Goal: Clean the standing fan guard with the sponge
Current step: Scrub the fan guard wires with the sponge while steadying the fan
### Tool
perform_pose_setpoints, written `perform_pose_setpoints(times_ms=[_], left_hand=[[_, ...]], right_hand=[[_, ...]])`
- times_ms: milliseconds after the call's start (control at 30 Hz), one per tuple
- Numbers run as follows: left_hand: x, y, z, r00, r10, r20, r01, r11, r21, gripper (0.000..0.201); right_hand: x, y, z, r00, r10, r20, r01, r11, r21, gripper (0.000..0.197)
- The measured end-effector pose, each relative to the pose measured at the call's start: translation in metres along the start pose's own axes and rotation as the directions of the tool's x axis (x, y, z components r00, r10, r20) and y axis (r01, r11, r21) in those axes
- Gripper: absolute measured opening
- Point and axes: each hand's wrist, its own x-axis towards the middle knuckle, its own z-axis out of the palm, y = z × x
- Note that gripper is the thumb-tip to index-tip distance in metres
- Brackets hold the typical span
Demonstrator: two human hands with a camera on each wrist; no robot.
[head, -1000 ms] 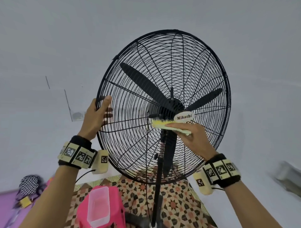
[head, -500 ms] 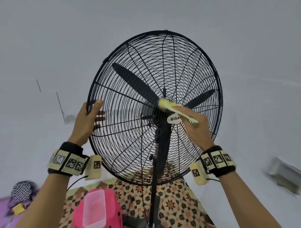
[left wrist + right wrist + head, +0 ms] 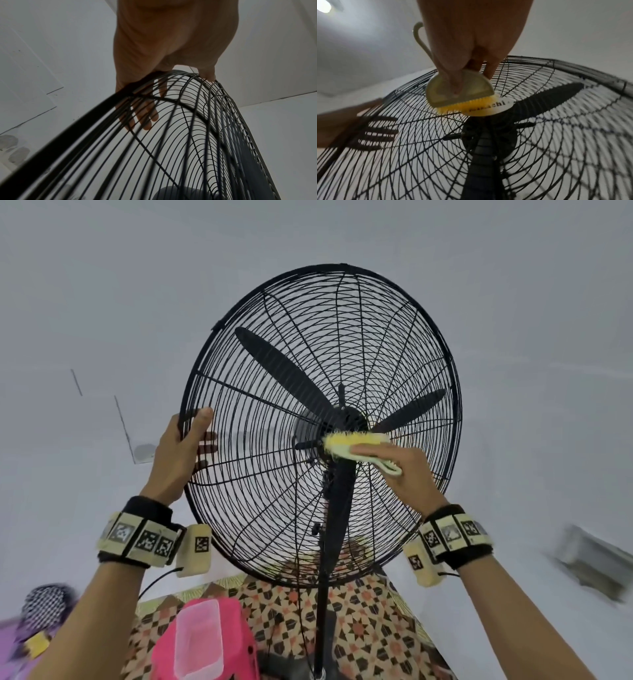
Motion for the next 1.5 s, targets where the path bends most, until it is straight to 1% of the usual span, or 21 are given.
perform_pose_setpoints(times_ms=[67,100,200,267,367,433,467,533,600,633,667,800,867,967,1033,1133,1233,1300,1367,1433,1500], left_hand=[[0.001,-0.001,-0.001,1.000,-0.002,-0.006,0.002,1.000,-0.004,0.063],[0.001,-0.001,-0.001,1.000,-0.004,-0.006,0.004,1.000,-0.002,0.062],[0.001,-0.006,-0.002,1.000,-0.005,0.005,0.005,1.000,-0.018,0.064],[0.001,-0.007,-0.003,1.000,-0.003,0.014,0.004,1.000,-0.027,0.065],[0.004,-0.007,-0.003,1.000,0.006,0.019,-0.005,1.000,-0.021,0.067],[0.005,-0.008,-0.005,1.000,0.019,0.016,-0.018,1.000,-0.017,0.067],[0.006,-0.009,-0.006,1.000,0.021,0.022,-0.020,1.000,-0.018,0.066],[0.005,-0.010,-0.006,0.999,0.033,0.034,-0.033,0.999,-0.017,0.062],[0.003,-0.010,-0.004,0.998,0.054,0.037,-0.054,0.998,-0.011,0.057],[0.003,-0.009,-0.003,0.997,0.063,0.036,-0.063,0.998,-0.006,0.056],[0.003,-0.009,-0.002,0.997,0.068,0.033,-0.068,0.998,-0.002,0.056],[0.005,-0.009,-0.004,0.999,0.052,0.013,-0.052,0.998,-0.032,0.061],[0.003,-0.013,-0.004,0.999,0.052,0.006,-0.052,0.997,-0.052,0.068],[-0.012,-0.030,-0.004,0.997,0.069,-0.015,-0.071,0.992,-0.100,0.078],[-0.034,-0.054,-0.004,0.999,0.053,0.002,-0.052,0.993,-0.105,0.084],[-0.077,-0.094,0.006,0.996,-0.025,0.081,0.038,0.987,-0.157,0.093],[-0.101,-0.113,0.023,0.992,-0.055,0.115,0.080,0.971,-0.225,0.082],[-0.102,-0.113,0.026,0.992,-0.074,0.098,0.094,0.972,-0.217,0.079],[-0.100,-0.112,0.026,0.991,-0.089,0.102,0.108,0.976,-0.190,0.087],[-0.098,-0.112,0.025,0.988,-0.098,0.118,0.116,0.980,-0.164,0.094],[-0.098,-0.111,0.025,0.988,-0.100,0.116,0.117,0.982,-0.150,0.093]], right_hand=[[-0.006,0.000,-0.002,0.998,0.009,0.068,-0.010,1.000,0.024,0.054],[-0.006,-0.002,-0.005,0.998,0.020,0.065,-0.023,0.999,0.048,0.052],[-0.003,-0.007,-0.008,0.993,0.049,-0.107,-0.037,0.993,0.112,0.043],[-0.003,-0.006,0.000,0.985,0.033,-0.169,-0.022,0.998,0.065,0.041],[-0.016,-0.001,0.010,0.999,0.013,-0.042,-0.015,0.998,-0.055,0.052],[-0.020,-0.006,0.005,0.999,-0.007,0.046,0.012,0.995,-0.096,0.052],[-0.019,-0.009,0.001,0.998,-0.026,0.055,0.031,0.994,-0.104,0.050],[-0.010,-0.015,-0.004,0.999,-0.023,-0.023,0.021,0.997,-0.077,0.048],[0.000,-0.017,-0.004,0.992,0.029,-0.120,-0.035,0.998,-0.051,0.046],[0.001,-0.017,-0.002,0.990,0.043,-0.134,-0.053,0.996,-0.070,0.047],[0.000,-0.016,-0.001,0.992,0.044,-0.115,-0.056,0.993,-0.103,0.049],[-0.009,-0.023,-0.001,0.992,0.085,0.093,-0.074,0.991,-0.113,0.049],[-0.004,-0.040,0.001,0.994,0.065,0.090,-0.061,0.997,-0.045,0.045],[0.021,-0.085,0.019,0.998,0.069,0.004,-0.069,0.993,0.094,0.033],[0.038,-0.121,0.041,1.000,-0.003,-0.002,0.003,0.992,0.125,0.035],[0.065,-0.176,0.079,0.970,-0.205,0.127,0.192,0.976,0.105,0.036],[0.094,-0.224,0.120,0.888,-0.332,0.319,0.345,0.938,0.014,0.041],[0.109,-0.246,0.138,0.828,-0.341,0.445,0.406,0.912,-0.055,0.041],[0.123,-0.251,0.139,0.795,-0.321,0.514,0.450,0.881,-0.146,0.037],[0.137,-0.251,0.125,0.788,-0.197,0.584,0.405,0.880,-0.248,0.031],[0.150,-0.249,0.111,0.770,-0.081,0.633,0.300,0.921,-0.247,0.022]])
